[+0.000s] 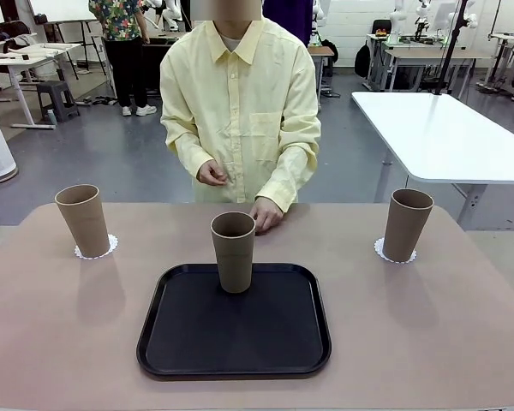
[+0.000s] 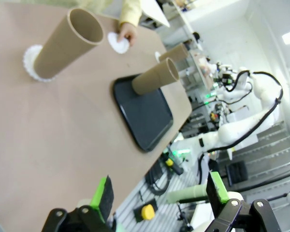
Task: Place coasters on the table and set cups on them.
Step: Take one Reusable plastic cup from the Flat Tray and place it on a coaster set by the human.
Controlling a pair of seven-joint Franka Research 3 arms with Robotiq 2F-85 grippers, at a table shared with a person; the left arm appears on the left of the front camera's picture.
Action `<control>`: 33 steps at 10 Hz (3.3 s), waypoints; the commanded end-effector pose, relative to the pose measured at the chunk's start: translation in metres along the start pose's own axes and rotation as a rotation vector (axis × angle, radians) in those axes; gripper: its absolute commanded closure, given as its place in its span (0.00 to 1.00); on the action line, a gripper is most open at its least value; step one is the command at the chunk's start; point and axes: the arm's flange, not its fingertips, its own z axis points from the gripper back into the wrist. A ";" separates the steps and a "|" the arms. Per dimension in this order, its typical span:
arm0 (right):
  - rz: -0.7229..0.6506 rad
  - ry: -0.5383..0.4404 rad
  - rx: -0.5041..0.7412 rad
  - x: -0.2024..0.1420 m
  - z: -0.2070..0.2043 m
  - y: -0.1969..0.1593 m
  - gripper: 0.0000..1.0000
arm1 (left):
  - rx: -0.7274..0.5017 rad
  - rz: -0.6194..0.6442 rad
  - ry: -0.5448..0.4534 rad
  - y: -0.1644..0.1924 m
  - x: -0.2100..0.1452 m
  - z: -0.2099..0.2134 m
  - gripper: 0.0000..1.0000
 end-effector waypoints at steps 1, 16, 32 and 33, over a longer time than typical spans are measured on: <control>-0.011 -0.001 -0.004 0.000 0.001 -0.002 0.00 | -0.009 -0.004 -0.007 -0.002 0.000 0.001 0.00; -0.011 -0.001 -0.004 0.000 0.001 -0.002 0.00 | -0.009 -0.004 -0.007 -0.002 0.000 0.001 0.00; 0.528 0.432 -0.458 0.081 -0.120 0.190 0.00 | -0.009 -0.004 -0.007 -0.002 0.000 0.001 0.00; 0.605 0.457 -0.513 0.084 -0.152 0.206 0.00 | -0.009 -0.004 -0.007 -0.002 0.000 0.001 0.00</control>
